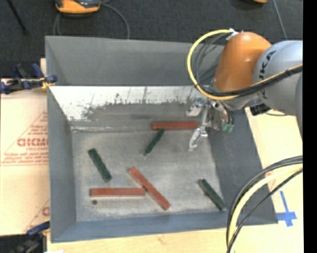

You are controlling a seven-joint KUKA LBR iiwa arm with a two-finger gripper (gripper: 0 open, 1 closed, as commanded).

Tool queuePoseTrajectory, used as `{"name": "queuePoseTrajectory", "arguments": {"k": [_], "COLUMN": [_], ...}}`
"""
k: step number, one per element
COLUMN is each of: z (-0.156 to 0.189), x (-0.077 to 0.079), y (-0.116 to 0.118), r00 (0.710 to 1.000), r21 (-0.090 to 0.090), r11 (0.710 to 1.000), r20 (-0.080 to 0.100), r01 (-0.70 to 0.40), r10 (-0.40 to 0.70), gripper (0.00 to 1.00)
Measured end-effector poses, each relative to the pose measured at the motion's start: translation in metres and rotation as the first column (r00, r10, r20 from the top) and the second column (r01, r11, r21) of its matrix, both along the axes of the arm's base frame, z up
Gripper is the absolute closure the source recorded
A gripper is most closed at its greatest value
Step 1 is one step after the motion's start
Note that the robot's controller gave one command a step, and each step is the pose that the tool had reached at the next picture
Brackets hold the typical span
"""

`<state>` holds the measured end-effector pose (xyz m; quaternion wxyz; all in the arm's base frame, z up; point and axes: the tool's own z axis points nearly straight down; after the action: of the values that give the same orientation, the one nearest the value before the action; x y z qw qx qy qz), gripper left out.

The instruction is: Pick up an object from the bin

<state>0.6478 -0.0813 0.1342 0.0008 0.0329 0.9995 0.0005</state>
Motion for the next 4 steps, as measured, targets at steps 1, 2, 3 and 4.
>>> {"name": "queuePoseTrajectory", "arguments": {"k": [1, 2, 3, 4], "z": [0.000, -0.050, -0.055, -0.055], "x": [0.005, 0.009, 0.008, 0.008], "y": [-0.007, -0.031, -0.029, -0.029], "r00": [0.969, 0.990, 0.990, 0.990], "r21": [0.001, 0.001, 0.000, -0.001], "r11": [0.969, 0.990, 0.990, 0.990], "r20": [0.005, 0.006, 0.007, 0.008], "r01": [0.248, 0.143, 0.144, 0.143], "r10": [-0.248, -0.143, -0.144, -0.143], "gripper": [0.00, 0.00, 1.00, 1.00]}}
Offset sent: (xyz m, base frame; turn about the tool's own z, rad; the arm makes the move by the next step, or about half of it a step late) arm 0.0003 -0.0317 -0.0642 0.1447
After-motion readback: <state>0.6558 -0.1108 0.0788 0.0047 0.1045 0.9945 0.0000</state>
